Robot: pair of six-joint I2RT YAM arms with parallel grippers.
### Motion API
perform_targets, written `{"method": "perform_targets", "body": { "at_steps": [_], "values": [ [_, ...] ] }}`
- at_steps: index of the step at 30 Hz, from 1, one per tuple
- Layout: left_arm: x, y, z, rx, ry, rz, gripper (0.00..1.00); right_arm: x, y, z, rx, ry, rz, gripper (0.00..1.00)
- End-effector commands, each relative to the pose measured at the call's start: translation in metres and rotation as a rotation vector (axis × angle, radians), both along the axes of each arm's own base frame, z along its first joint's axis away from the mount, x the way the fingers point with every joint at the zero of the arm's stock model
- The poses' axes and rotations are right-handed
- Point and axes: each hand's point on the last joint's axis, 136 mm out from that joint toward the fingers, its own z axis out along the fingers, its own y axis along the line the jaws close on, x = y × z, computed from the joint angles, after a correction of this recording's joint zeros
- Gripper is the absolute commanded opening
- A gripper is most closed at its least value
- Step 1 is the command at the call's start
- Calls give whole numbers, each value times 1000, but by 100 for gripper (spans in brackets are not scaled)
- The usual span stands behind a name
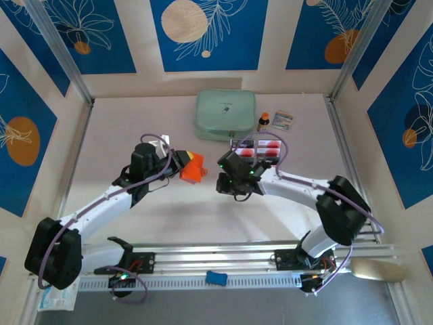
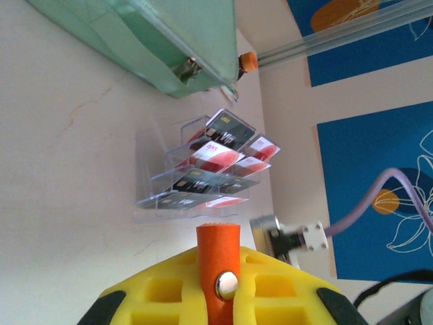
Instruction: Put the credit cards into the card holder
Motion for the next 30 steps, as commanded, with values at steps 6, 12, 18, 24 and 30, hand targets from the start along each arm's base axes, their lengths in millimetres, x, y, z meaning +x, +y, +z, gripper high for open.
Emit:
{"method": "perform_targets", "body": {
  "at_steps": [6,12,18,24,30],
  "values": [
    [20,-4,37,-202,-41,70,0,-1,4,85,395,-132,-4,45],
    [25,-4,52,-293,-36,94,0,13,14,123,607,-176,-15,54],
    [25,-3,54,-325,-25,109,0,30,37,150,711,-197,23,56],
    [24,-1,51,-331,-16,117,0,47,51,151,732,-194,22,53],
    [24,0,52,-347,-15,125,0,57,38,131,734,-187,-43,44]
  ]
}}
